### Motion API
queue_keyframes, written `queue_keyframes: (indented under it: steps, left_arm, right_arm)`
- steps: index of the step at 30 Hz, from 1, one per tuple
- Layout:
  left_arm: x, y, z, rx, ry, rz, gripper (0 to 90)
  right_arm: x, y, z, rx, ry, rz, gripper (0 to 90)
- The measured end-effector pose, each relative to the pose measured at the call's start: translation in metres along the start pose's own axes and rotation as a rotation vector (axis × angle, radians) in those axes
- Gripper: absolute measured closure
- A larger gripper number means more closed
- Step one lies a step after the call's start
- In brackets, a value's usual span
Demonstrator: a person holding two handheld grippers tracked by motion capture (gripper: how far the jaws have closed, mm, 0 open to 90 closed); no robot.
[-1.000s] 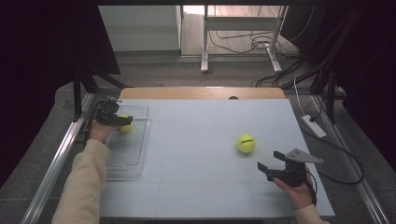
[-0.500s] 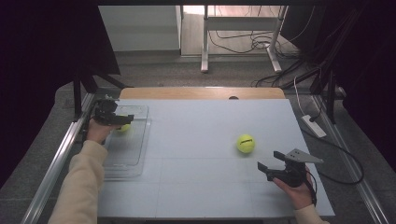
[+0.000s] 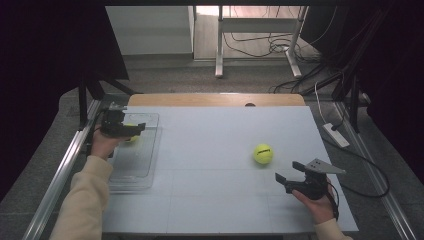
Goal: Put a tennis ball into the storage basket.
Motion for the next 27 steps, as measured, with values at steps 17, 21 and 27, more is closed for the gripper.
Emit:
queue_keyframes:
  steps: [17, 21, 27]
  left_arm:
    - [-0.013, -0.025, 0.021, 0.066, 0.016, 0.105, 7.8]
    - [-0.016, -0.028, 0.028, 0.091, 0.014, 0.130, 7.8]
    - [-0.012, -0.035, 0.033, 0.098, 0.014, 0.139, 8.0]
  right_arm:
    - [-0.003, 0.002, -0.001, -0.005, 0.003, 0.006, 14.1]
    - [-0.002, 0.002, -0.002, -0.005, -0.003, 0.004, 14.1]
    - [-0.003, 0.003, -0.004, -0.012, -0.011, 0.003, 14.1]
Point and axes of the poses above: each handheld gripper's, and its own axes: y roughly forward along the jaws, x roughly out of its underside, z roughly to its right, the point moved 8 cm from there along y, roughly forward along the jaws, and after that the axes turned 11 degrees about z, right-handed, at the moved point
